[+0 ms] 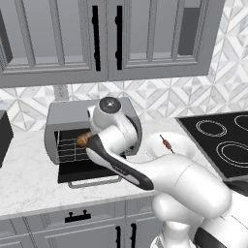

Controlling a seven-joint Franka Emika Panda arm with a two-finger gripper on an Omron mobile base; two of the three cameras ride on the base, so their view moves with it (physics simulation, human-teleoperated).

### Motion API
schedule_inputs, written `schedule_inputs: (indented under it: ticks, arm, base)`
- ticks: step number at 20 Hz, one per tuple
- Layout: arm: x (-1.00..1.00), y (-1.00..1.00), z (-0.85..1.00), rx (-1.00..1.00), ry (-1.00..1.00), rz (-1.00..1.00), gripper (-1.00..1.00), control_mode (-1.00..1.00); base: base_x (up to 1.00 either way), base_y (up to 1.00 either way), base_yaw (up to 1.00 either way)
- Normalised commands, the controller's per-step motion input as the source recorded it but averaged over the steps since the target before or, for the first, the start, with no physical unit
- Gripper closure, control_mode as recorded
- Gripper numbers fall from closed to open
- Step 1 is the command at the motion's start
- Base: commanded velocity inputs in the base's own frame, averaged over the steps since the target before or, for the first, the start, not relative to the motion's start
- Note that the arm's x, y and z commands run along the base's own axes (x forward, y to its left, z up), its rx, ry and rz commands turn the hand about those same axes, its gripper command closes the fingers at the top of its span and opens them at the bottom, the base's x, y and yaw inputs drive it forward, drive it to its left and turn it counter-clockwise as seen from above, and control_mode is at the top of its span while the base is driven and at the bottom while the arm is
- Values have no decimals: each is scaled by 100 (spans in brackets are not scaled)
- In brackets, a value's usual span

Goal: Pick up the kebab skewer and baguette bread, and place them inside the toaster oven. Close the toaster oven door and start by setting the timer.

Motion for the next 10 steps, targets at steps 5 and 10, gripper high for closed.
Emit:
schedule_inputs:
  ticks: [5, 10]
  arm:
    - [10, -4, -31, 0, 0, 0, 100, -100]
    - [18, 0, -26, 4, 0, 0, 100, -100]
  base:
    - [0, 0, 0]
    - [0, 0, 0]
